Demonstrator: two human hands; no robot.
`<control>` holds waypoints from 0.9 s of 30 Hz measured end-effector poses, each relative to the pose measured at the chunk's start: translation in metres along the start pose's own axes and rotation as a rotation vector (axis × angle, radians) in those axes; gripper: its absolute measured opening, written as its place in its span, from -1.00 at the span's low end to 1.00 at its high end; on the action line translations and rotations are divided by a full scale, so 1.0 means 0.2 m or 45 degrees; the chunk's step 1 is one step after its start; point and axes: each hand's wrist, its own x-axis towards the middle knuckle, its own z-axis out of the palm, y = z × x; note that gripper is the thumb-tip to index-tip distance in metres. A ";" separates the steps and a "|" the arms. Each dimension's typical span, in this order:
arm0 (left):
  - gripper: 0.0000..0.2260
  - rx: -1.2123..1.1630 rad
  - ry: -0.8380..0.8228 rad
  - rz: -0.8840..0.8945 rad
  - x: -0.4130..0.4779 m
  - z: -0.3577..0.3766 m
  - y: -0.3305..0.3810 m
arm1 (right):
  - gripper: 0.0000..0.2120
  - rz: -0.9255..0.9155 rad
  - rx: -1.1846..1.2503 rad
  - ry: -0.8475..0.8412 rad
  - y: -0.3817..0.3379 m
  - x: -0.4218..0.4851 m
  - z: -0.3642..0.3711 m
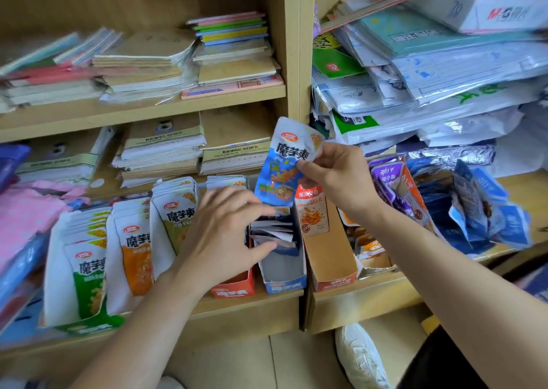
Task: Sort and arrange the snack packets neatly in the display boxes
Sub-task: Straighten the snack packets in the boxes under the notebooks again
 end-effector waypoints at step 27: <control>-0.77 0.119 0.233 -0.015 -0.04 0.04 0.04 | -0.90 -0.179 -0.423 -0.503 0.03 -0.03 -0.06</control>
